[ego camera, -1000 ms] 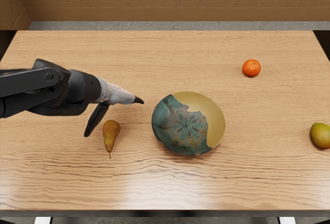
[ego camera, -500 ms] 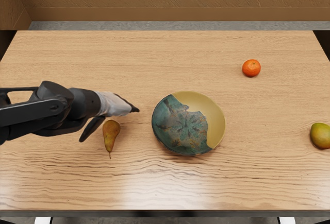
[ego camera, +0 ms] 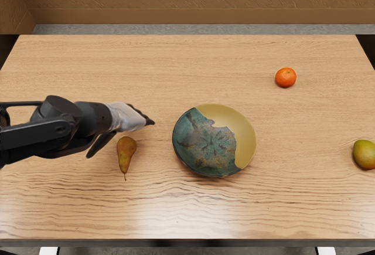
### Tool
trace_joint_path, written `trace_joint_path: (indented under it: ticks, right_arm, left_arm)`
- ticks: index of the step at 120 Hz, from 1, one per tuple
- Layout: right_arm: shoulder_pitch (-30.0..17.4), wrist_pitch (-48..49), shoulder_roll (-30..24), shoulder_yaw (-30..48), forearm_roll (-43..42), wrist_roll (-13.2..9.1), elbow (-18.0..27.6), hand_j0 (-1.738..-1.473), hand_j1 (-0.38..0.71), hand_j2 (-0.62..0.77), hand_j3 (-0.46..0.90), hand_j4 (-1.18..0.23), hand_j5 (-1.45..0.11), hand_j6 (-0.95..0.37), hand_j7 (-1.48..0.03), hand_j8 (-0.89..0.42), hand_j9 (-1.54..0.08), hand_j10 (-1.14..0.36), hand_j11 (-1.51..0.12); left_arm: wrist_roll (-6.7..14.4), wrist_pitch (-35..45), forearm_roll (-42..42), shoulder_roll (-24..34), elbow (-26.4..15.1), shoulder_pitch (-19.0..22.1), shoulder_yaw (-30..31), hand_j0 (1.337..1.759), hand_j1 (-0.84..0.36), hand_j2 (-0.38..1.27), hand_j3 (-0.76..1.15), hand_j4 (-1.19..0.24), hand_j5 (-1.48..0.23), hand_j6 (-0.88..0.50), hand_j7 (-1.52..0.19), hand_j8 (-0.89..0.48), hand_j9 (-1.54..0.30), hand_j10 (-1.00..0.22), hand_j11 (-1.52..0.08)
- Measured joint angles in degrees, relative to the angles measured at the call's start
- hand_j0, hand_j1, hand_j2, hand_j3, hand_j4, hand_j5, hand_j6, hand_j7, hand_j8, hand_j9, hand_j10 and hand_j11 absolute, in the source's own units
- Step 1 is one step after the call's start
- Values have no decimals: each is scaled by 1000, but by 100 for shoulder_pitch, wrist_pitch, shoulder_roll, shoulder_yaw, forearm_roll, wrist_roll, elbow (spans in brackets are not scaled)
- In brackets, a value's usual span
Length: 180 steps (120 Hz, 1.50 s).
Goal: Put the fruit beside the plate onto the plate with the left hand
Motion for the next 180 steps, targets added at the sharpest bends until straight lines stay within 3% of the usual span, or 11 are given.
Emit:
trace_joint_path:
  ticks: [50, 84, 117, 180]
  right_arm:
    - [0, 0, 0, 0, -5, 0, -4, -1658, -317, -6, 0, -27, -35, -27, -35, -27, -35, -27, -35]
    - [0, 0, 0, 0, -5, 0, -8, -1658, -317, -5, 0, -27, -35, -27, -35, -27, -35, -27, -35]
    - [0, 0, 0, 0, -4, 0, -4, -1658, -317, -5, 0, -27, -35, -27, -35, -27, -35, -27, -35]
    - [0, 0, 0, 0, -7, -1, -9, -1658, -317, -5, 0, -27, -35, -27, -35, -27, -35, -27, -35]
  left_arm:
    - [0, 0, 551, -220, 21, 307, -11, 1658, 336, 3, 0, -13, -15, -14, -15, -14, -15, -13, -15]
    - [0, 0, -225, -20, -2, 334, -200, 1658, 338, 3, 0, -12, -13, -12, -13, -12, -13, -11, -13]
    - [0, 0, -391, -5, -80, 339, -303, 1658, 335, 3, 0, -14, -16, -15, -16, -15, -16, -14, -16]
    - [0, 0, 50, 82, -118, 510, -301, 1658, 188, 28, 0, -137, -176, -138, -175, -138, -175, -137, -175]
